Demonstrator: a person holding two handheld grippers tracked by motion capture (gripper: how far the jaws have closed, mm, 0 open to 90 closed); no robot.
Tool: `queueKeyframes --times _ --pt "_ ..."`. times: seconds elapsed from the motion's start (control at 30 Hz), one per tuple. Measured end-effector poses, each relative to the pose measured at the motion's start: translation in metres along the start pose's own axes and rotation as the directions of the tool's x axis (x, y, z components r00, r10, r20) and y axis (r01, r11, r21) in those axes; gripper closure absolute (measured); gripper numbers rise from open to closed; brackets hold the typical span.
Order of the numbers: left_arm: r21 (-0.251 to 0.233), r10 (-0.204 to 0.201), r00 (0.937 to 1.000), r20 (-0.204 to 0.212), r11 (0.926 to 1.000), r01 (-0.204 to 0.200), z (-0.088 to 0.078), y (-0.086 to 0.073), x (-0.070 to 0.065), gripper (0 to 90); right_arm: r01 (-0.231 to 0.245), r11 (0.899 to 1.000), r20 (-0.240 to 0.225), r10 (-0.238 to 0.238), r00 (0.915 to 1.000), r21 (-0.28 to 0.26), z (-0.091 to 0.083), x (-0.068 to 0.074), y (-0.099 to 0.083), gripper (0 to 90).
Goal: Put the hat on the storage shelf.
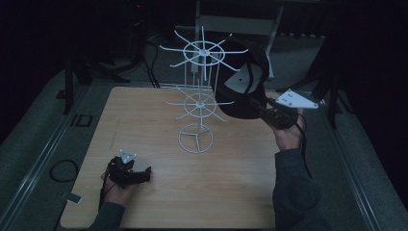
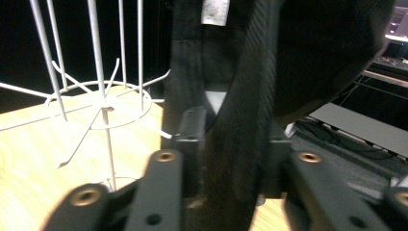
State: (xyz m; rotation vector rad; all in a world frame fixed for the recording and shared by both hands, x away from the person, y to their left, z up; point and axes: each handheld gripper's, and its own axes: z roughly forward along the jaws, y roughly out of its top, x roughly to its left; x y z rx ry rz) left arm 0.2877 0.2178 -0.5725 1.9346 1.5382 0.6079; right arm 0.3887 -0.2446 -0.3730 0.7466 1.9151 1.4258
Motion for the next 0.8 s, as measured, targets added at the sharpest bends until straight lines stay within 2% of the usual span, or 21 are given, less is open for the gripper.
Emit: queueKeyframes --times 0.1,0.13,0.17,0.2,0.27,0.3,0.33,0.37,0.4,0.43,0.57,0.8 --pt "0.000 0.000 1.0000 0.000 1.0000 0.000 0.0000 0.0000 0.0000 1.5 -0.024 1.000 0.010 0.024 0.9997 0.001 0.0002 -0.0029 -0.0017 54.3" --pt "0.000 0.000 1.0000 0.000 1.0000 0.000 0.0000 0.0000 0.0000 1.5 -0.024 1.000 0.010 0.024 0.9997 0.001 0.0002 -0.0029 -0.0017 54.3" --pt "-0.001 -0.001 1.0000 0.000 1.0000 0.001 0.0000 0.0000 0.0000 1.5 -0.030 1.000 0.015 0.030 0.9994 0.008 0.0003 -0.0039 -0.0027 49.6" --pt "-0.001 -0.001 1.0000 0.000 1.0000 0.001 0.0000 0.0000 0.0000 1.5 -0.030 1.000 0.015 0.030 0.9994 0.008 0.0003 -0.0039 -0.0027 49.6" --pt "0.000 -0.001 1.0000 0.000 1.0000 0.001 0.0000 0.0000 0.0000 1.5 -0.031 0.999 0.021 0.031 0.9993 0.015 0.0011 -0.0042 -0.0033 43.7" --pt "0.000 0.000 1.0000 0.000 1.0000 0.000 0.0000 0.0000 0.0000 1.5 -0.036 0.999 0.034 0.035 0.9988 0.026 0.0019 -0.0046 -0.0035 38.0" --pt "0.000 0.000 1.0000 0.000 1.0000 0.000 0.0000 0.0000 0.0000 1.5 -0.036 0.999 0.034 0.035 0.9988 0.026 0.0019 -0.0046 -0.0035 38.0" --pt "0.000 -0.001 1.0000 0.000 1.0000 0.001 0.0000 0.0000 -0.0001 1.5 -0.040 0.999 0.052 0.038 0.9979 0.035 0.0026 -0.0054 -0.0036 32.8" --pt "0.000 -0.001 1.0000 0.000 1.0000 0.001 0.0000 0.0000 -0.0001 1.5 -0.040 0.999 0.052 0.038 0.9979 0.035 0.0026 -0.0054 -0.0036 32.8" --pt "0.000 -0.001 1.0000 0.000 1.0000 0.001 0.0000 0.0000 0.0000 1.5 -0.043 0.998 0.074 0.040 0.9965 0.040 0.0028 -0.0060 -0.0038 28.1" --pt "0.001 0.000 1.0000 0.000 1.0000 0.000 0.0000 0.0000 0.0000 1.5 -0.043 0.998 0.100 0.038 0.9943 0.050 0.0025 -0.0072 -0.0039 22.5" --pt "0.002 0.002 1.0000 0.000 1.0000 -0.002 -0.0001 0.0001 0.0002 1.5 -0.046 0.998 0.126 0.039 0.9913 0.048 0.0014 -0.0084 -0.0036 19.7"
